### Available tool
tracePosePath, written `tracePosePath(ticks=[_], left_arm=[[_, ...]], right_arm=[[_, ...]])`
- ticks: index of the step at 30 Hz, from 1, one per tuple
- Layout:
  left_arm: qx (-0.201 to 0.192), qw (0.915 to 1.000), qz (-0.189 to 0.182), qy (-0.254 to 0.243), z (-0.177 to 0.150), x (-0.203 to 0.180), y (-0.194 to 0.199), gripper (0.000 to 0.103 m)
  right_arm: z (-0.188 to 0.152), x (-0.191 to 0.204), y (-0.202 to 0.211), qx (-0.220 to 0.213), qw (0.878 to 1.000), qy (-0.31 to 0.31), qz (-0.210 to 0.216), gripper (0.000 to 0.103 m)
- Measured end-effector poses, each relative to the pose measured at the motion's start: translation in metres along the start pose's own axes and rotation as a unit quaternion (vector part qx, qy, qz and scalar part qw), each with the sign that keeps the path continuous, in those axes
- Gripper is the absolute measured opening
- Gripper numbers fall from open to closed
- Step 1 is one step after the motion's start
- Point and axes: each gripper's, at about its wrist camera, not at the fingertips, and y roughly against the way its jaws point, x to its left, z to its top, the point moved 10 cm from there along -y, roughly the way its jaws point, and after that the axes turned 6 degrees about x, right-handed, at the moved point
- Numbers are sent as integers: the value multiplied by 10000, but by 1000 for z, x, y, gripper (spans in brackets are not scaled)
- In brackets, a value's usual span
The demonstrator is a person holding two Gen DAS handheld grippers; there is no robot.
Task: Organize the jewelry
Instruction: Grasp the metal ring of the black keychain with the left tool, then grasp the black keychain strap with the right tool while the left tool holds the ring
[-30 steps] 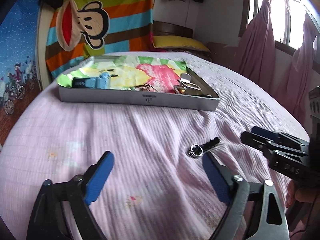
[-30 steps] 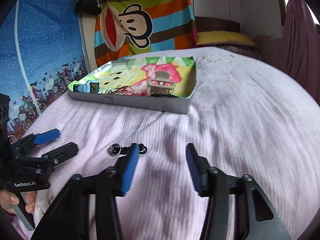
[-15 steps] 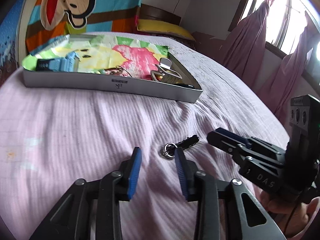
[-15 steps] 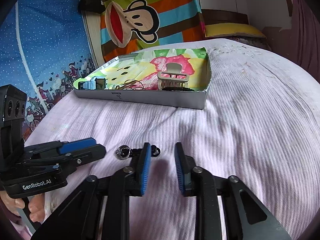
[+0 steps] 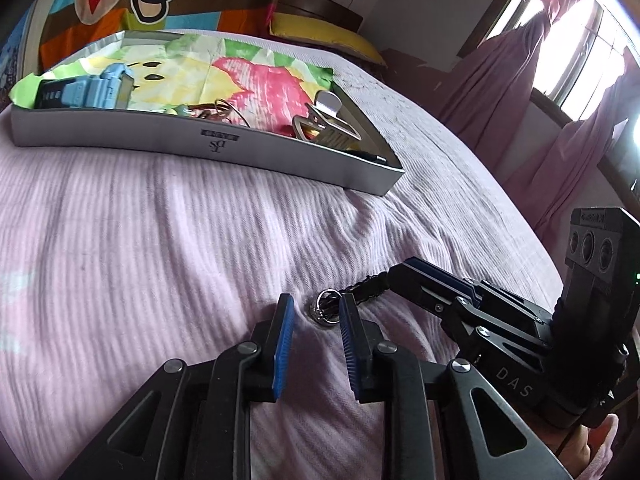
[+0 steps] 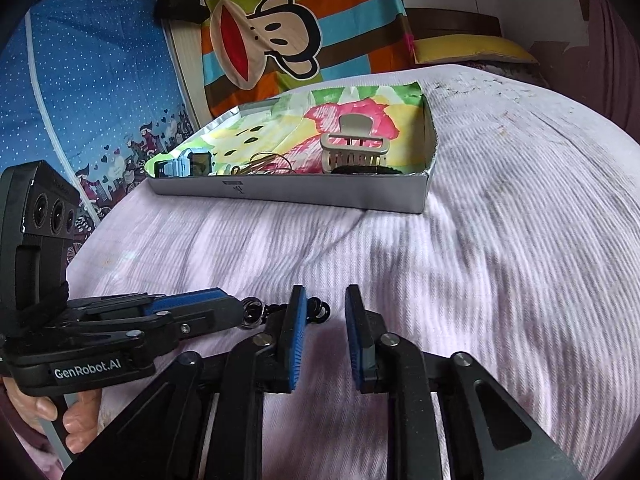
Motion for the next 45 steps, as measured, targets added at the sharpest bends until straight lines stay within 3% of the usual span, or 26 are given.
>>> tracePosePath(ticks=[3, 8, 15, 23, 30, 35, 37, 38, 45], left_arm=[[84, 9999, 63, -6, -1, 1, -5, 22], [162, 9998, 106, 46, -2, 6, -11, 8], [15, 9999, 33, 101, -3, 8, -8, 6], [-465, 9980, 288, 321, -1, 19, 14, 6], [-596, 9955, 506, 543, -2, 33, 20, 5], [-708, 9931, 565, 747, -8, 43, 25, 5], [-771, 9922, 539, 824, -10, 47, 29, 5], [-788, 9919, 536, 839, -11, 48, 30, 5], [-860, 9912, 636, 774, -16, 48, 35, 5]], right_arm=[[-2, 2, -5, 76, 10000, 25, 9, 12], [-3, 5, -9, 110, 9999, 40, 32, 5], [-3, 8, -5, 53, 9999, 120, 9, 0], [1, 15, 4, -118, 9994, 309, 31, 0], [-6, -4, -10, 157, 9997, -168, 102, 1], [-7, -4, -18, 197, 9993, -244, 188, 10], [-7, -2, -20, 201, 9989, -324, 276, 26], [-7, -1, -21, 198, 9986, -359, 328, 28], [-9, 11, -35, 314, 9984, -250, 403, 29]])
